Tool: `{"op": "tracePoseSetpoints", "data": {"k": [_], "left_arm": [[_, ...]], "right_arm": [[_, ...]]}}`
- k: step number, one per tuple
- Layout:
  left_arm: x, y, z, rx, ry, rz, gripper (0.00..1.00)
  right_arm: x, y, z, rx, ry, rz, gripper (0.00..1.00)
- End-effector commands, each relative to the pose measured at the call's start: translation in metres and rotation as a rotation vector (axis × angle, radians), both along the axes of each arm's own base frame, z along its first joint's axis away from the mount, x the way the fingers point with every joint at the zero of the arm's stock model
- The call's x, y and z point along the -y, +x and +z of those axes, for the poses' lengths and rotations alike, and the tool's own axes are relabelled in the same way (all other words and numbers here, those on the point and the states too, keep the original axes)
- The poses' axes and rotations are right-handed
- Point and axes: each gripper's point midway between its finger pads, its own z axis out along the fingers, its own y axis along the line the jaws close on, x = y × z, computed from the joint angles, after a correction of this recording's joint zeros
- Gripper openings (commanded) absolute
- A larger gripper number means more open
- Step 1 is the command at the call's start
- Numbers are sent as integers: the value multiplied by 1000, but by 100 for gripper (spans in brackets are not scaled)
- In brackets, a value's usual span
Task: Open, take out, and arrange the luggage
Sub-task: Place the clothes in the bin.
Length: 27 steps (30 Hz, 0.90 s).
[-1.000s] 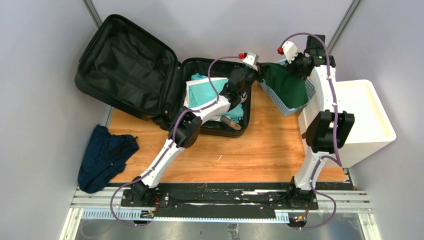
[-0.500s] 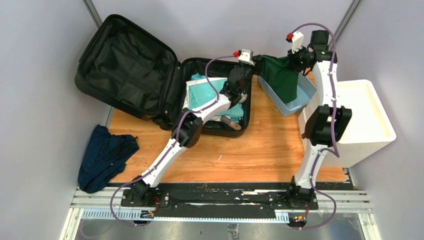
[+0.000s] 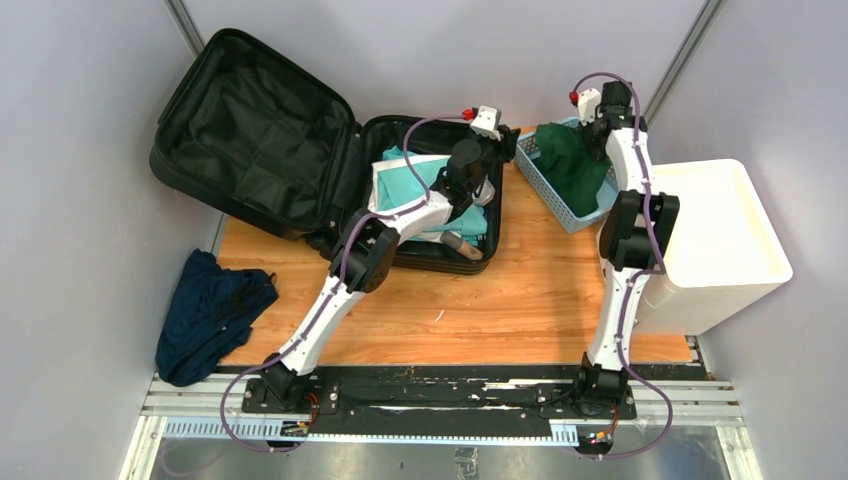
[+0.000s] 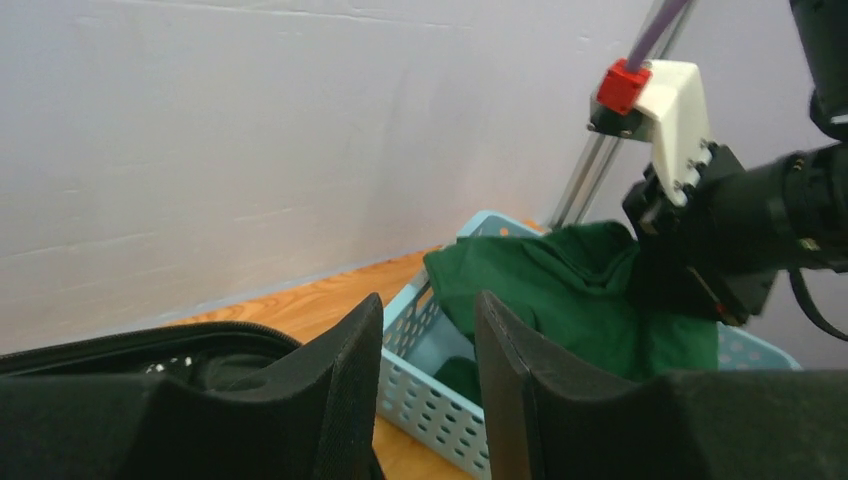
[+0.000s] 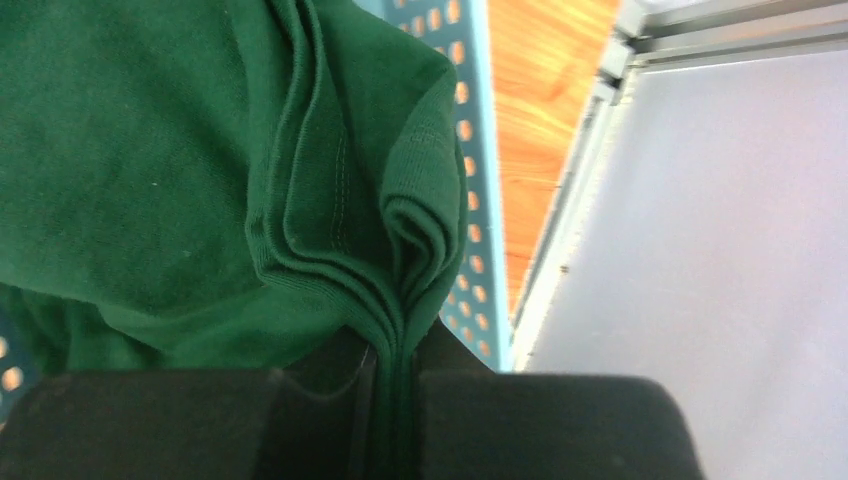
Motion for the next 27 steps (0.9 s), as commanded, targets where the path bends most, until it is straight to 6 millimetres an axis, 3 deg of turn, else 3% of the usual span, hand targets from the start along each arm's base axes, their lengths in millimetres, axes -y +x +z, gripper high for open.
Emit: {"op": "tracePoseSetpoints", "data": {"k": [1,7,12,16,21,24,27], "left_arm": [[-22,-29,94,148,-64,-27,43],[-51,-78,133,190,-69,-81,43],[-75,-124,147,181,-68,-138,43],[-90,-162,157,185,-48,-203,43],[-116,-207,157,159,-22,-257,43],[-137,-236,160,156,-23,-282,44],[-153,-263,155,138,-22,-317,46]], "right_arm": [[29,14,13,52,-231,-78,13],[45,10,5,17,-360,-89,31],[52,7,5,1,-409,-100,57],[55,10,32,65,-418,-128,71],[47,11,85,182,-375,-138,77],[32,4,110,237,-313,-96,78],[2,-8,120,257,-197,22,79]]}}
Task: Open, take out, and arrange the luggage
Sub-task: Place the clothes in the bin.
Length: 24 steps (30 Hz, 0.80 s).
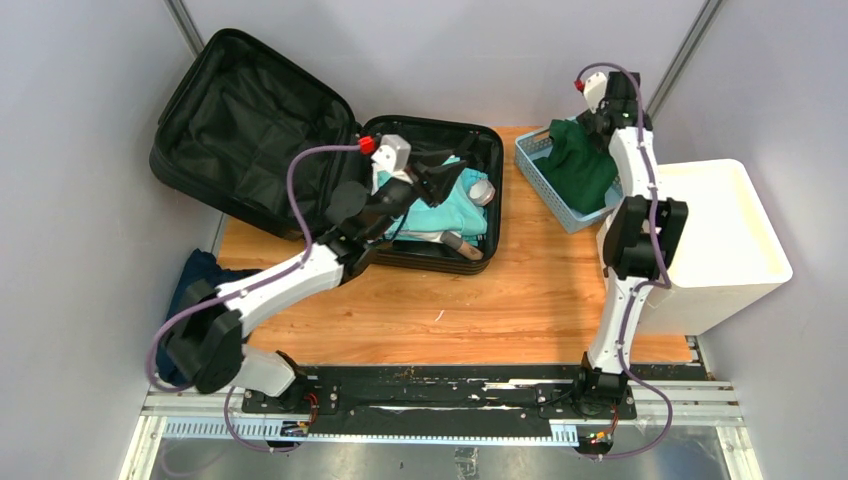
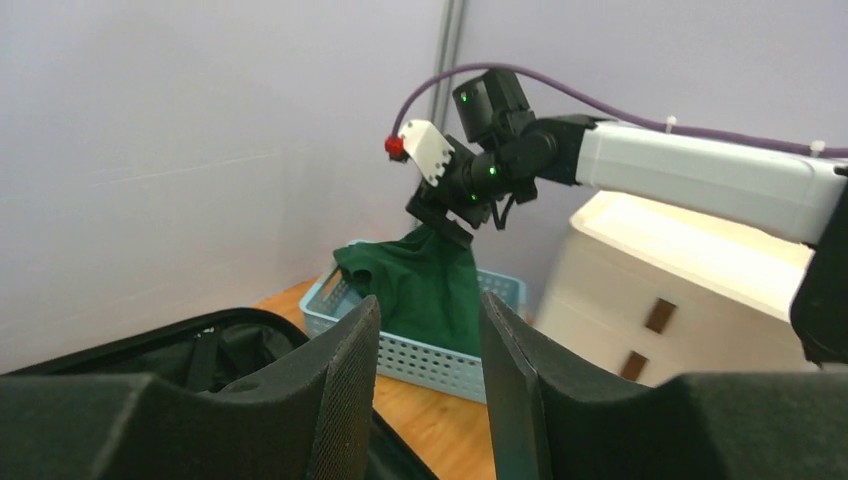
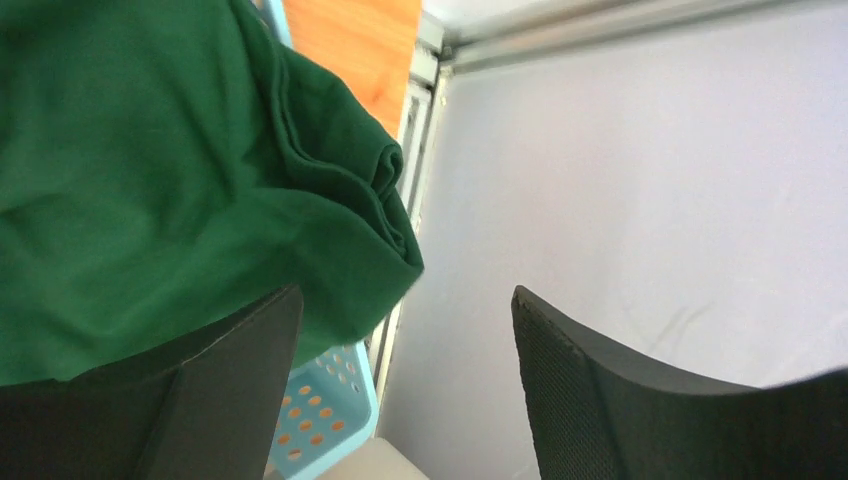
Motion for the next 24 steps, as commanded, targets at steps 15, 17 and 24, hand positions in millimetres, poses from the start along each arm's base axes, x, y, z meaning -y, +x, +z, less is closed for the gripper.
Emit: {"op": "tracePoseSetpoints", "data": {"k": [15,17,24], "left_arm": [[-113,-146,-59,-103,117,-69,54],[-126,-154,-65,-118,128,-44,54],[-147,-163,-87,-189,116,6,54]], "right_arm": [[-72,20,-47,-96,398,193,53],[-64,25,-61,-100,369,164,50],[-45,28,-112,-167,285,118,41]]}}
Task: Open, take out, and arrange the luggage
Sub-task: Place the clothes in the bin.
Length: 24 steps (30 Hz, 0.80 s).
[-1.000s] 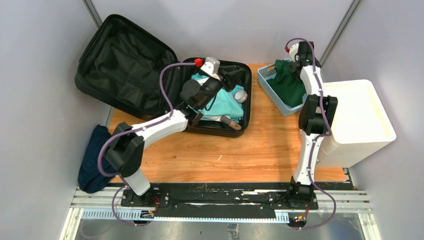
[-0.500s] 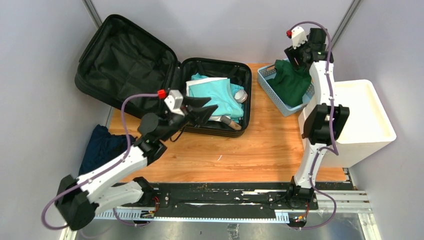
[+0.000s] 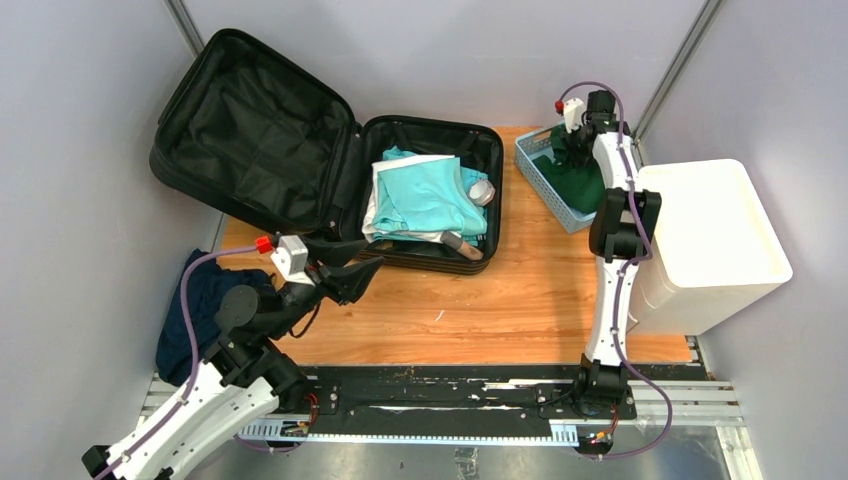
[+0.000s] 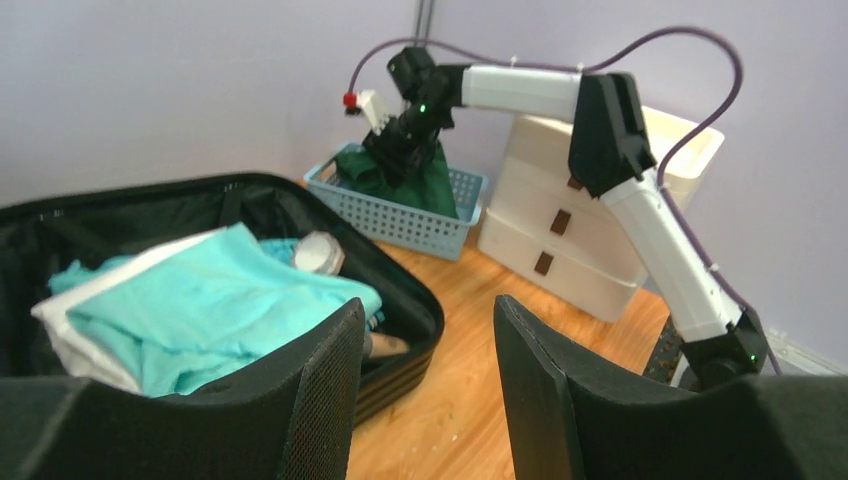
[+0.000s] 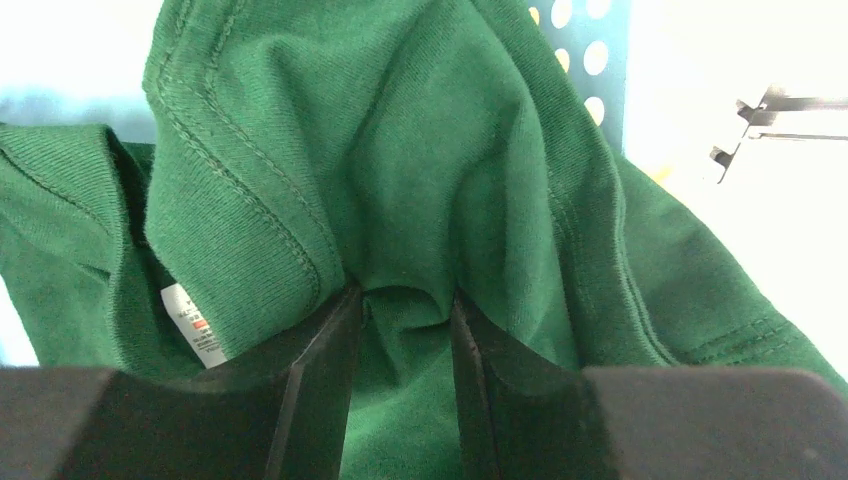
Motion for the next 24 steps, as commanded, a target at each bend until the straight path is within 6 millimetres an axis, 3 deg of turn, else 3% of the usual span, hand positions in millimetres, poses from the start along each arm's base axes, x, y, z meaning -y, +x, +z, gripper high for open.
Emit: {"op": "tracePoseSetpoints", "data": {"k": [1,4,9,11,13,15,17,24], "left_arm": [[-4,6,-44,-128,74,42,54],[-3,7,-43,-127,81,38,55],[3,8,-38,-124,100,18,55],[5,8,-39,-125,110,11,55],[7,8,-38,-124,117,1,56],[8,6,-38,-124,119,-11,56],[9,3,-39,-127,120,-23,56],[1,-5,-46,-141,114,-24,58]], "right_arm": [[14,1,-7,-10,-56,-26,41],[-1,-4,16,8,30,24,48],[-39,-30,112,142,144,174,67],[-49,-46,143,183,162,228,73],[-56,-61,160,204,152,282,74],[-55,-71,163,196,121,314,74],[-48,-76,153,153,75,322,73],[-41,-80,79,-77,87,319,67]]}}
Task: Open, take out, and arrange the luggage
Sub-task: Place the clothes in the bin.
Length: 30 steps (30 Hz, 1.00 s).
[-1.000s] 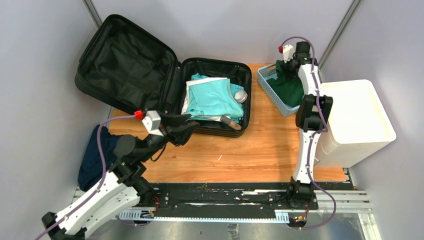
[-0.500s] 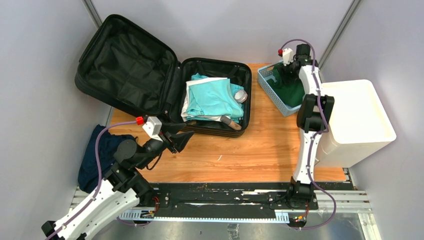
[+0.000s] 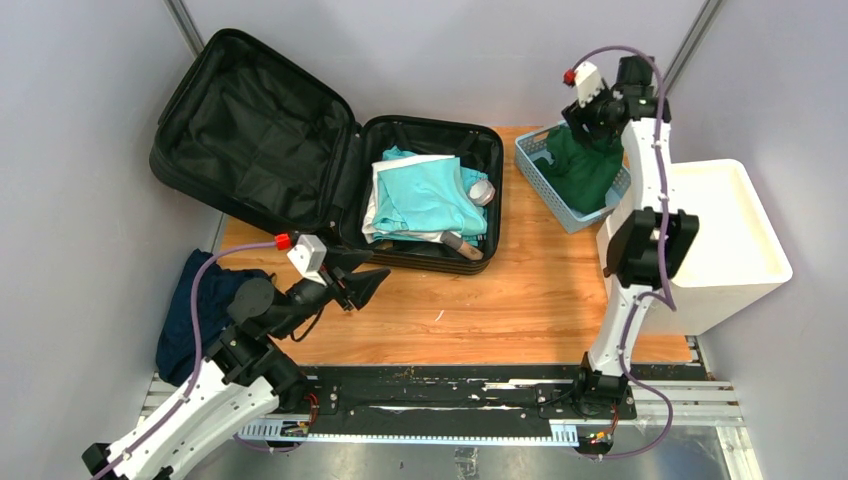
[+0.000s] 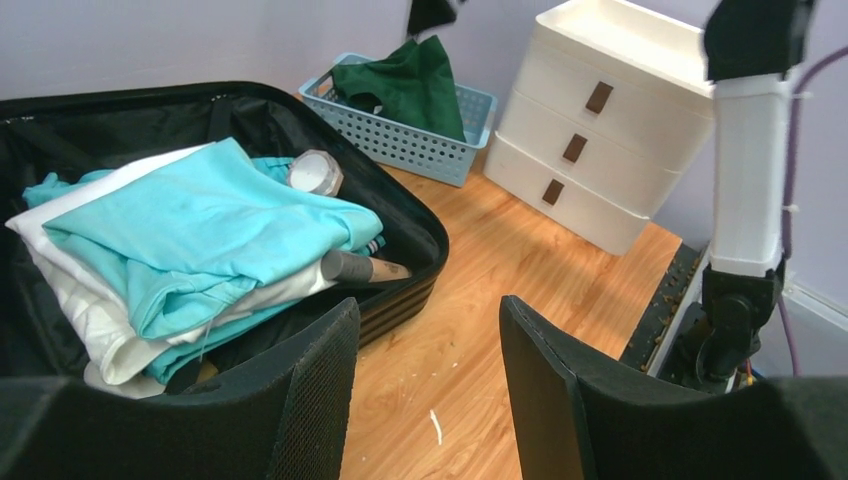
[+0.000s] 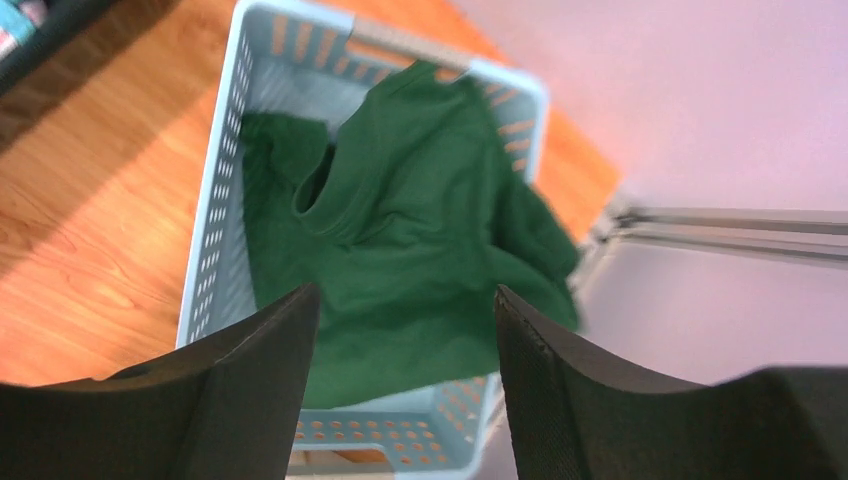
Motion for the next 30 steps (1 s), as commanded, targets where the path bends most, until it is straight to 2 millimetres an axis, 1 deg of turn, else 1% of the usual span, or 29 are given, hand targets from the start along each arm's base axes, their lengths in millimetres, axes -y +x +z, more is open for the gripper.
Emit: {"op": "tracePoseSetpoints", "data": {"k": [1,2,5,8,12,14,16,17,19,21,23,24,27,30], "left_arm": [[-5,-10,6,9,-19,-12,58],[-6,-10,1,-4,-6,-10,58],[-10,-12,0,-7,-4,-1,58],[-10,-12,-2,-8,-4,1,59],[-7,-9,-5,-13,-1,-3,59],[-3,-7,-7,-19,5,-11,59],[-1,-7,-9,-29,13,-20,59],[0,-7,-10,-33,16,-24,59],[2,-6,-4,-17,0,-26,59],[1,-6,-3,-16,0,-26,59],[1,-6,-4,-16,0,-25,59],[1,-6,-3,-16,-2,-26,59],[2,-5,-4,-17,-5,-27,59],[4,-5,-4,-19,-6,-34,59]], "right_arm": [[6,-15,-114,-337,2,9,66],[8,-14,-125,-358,5,1,65],[11,-10,-151,-412,14,-21,64],[18,-6,-171,-444,7,-46,65],[25,-4,-191,-476,-20,-74,69],[26,-5,-201,-497,-21,-78,68],[25,-8,-214,-527,-15,-83,65],[25,-9,-220,-540,-11,-86,62],[24,-13,-230,-568,-5,-87,53],[22,-19,-239,-603,7,-83,44],[17,-26,-244,-634,27,-71,39],[15,-29,-246,-647,37,-65,36],[9,-38,-250,-681,65,-48,22],[-1,-44,-244,-695,115,-27,6]]}}
